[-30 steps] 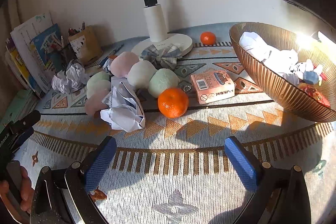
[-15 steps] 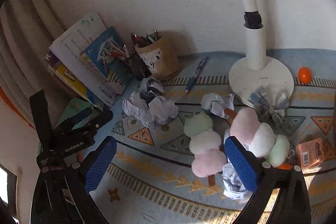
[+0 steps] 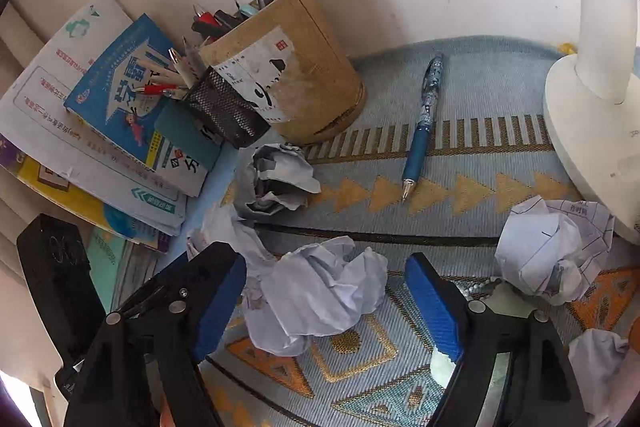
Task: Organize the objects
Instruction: 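Grasp crumpled paper with right tool while left tool holds written paper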
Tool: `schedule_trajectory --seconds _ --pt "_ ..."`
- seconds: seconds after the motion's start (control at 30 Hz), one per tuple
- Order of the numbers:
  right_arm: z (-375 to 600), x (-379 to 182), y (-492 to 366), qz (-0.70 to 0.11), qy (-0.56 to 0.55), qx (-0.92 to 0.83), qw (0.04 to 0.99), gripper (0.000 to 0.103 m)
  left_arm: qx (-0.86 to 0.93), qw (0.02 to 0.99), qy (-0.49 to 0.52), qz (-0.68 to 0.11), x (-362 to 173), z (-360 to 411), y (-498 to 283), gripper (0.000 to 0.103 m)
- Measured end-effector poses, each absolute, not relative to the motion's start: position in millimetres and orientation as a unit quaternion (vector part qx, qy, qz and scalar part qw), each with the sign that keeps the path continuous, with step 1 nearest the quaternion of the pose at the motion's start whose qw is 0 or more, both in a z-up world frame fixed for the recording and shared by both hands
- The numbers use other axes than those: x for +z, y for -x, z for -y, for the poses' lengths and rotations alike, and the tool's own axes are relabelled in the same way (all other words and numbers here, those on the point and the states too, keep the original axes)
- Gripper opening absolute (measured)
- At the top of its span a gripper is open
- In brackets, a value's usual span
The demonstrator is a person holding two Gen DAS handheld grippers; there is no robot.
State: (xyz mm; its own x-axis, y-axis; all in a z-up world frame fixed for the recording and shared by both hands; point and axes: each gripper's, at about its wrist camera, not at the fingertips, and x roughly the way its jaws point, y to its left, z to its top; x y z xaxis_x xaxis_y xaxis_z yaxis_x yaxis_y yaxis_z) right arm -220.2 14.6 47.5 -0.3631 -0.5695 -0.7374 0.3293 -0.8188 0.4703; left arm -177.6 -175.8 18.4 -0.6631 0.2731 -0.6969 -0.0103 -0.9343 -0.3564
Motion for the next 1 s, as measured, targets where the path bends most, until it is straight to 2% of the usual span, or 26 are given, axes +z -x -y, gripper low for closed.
schedule_trajectory --seconds 0.13,0.17,0.2,0.33,0.47,0.7,0.77,0.87,1.0 --pt "-22.6 42.8 221.9 0.122 -0.488 -0.821 0.270 0.050 0.902 0.080 0.401 0.139 21.0 167.6 179.0 0.068" --pt "-24.4 42.5 221.4 0.124 -0.485 -0.821 0.275 0.046 0.903 0.087 0.396 0.141 22.2 167.3 177.7 0.053" --pt "-23.4 42.2 219.9 0.120 -0.484 -0.820 0.281 0.044 0.903 0.096 0.393 0.143 22.9 167.5 175.8 0.051" --pt "-18.9 45.8 207.9 0.087 -0.472 -0.829 0.288 0.038 0.913 0.080 0.381 0.123 28.9 164.8 167.0 0.051" --pt "-29.4 57.8 190.9 0.090 -0.467 -0.822 0.313 0.037 0.926 0.067 0.360 0.095 45.9 155.3 150.3 0.051" --pt "-108.2 109.5 119.8 0.115 -0.414 -0.842 0.327 0.037 0.932 0.122 0.327 0.100 83.7 121.3 90.2 0.051" --pt "-149.4 118.4 90.1 0.113 -0.396 -0.859 0.304 0.037 0.930 0.147 0.322 0.097 89.3 103.8 67.2 0.051" --pt "-217.5 117.1 48.0 0.095 -0.376 -0.896 0.216 0.038 0.926 0.177 0.318 0.100 88.2 66.5 37.4 0.051" --pt "-294.2 89.0 22.6 0.095 -0.398 -0.906 0.107 0.038 0.916 0.214 0.317 0.125 75.4 12.6 9.3 0.051"
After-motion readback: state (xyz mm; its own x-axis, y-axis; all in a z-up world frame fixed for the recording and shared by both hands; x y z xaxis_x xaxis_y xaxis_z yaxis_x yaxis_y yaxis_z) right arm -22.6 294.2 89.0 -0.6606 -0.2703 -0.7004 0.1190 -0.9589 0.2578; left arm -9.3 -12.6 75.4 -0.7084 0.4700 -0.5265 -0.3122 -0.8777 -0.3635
